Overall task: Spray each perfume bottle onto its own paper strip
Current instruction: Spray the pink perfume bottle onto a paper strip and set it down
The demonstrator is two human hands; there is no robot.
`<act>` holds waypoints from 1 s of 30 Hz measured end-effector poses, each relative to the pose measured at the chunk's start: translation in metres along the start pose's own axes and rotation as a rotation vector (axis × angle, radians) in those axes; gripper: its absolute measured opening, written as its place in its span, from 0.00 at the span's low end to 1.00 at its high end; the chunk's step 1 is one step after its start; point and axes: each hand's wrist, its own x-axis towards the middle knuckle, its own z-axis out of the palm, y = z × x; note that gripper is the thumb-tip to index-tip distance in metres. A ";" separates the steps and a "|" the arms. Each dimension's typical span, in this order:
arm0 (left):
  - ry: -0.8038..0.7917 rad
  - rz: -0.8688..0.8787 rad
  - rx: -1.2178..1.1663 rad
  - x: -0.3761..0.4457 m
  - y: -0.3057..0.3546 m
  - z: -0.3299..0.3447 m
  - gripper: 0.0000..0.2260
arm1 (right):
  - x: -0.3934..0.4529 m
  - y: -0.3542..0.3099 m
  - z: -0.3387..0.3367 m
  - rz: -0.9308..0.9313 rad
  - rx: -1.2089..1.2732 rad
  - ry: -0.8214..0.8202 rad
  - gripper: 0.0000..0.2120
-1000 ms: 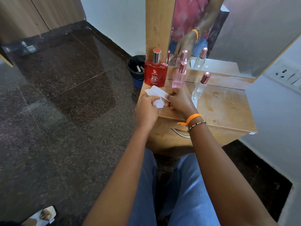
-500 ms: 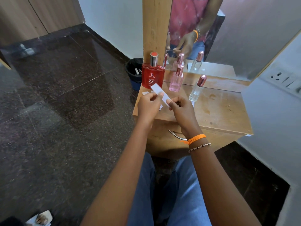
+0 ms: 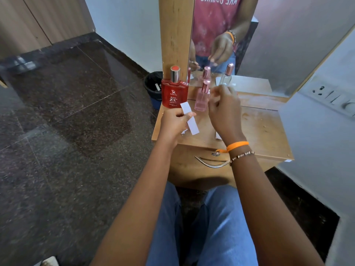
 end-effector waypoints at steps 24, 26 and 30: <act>0.114 0.153 0.226 0.000 -0.003 -0.006 0.06 | 0.025 -0.010 -0.007 -0.217 -0.346 -0.223 0.23; 0.062 0.189 0.270 -0.003 -0.002 -0.007 0.07 | 0.020 -0.009 -0.019 -0.225 -0.311 -0.249 0.17; -0.108 0.223 0.330 -0.013 0.003 -0.007 0.15 | 0.013 -0.015 -0.042 -0.215 -0.196 -0.478 0.12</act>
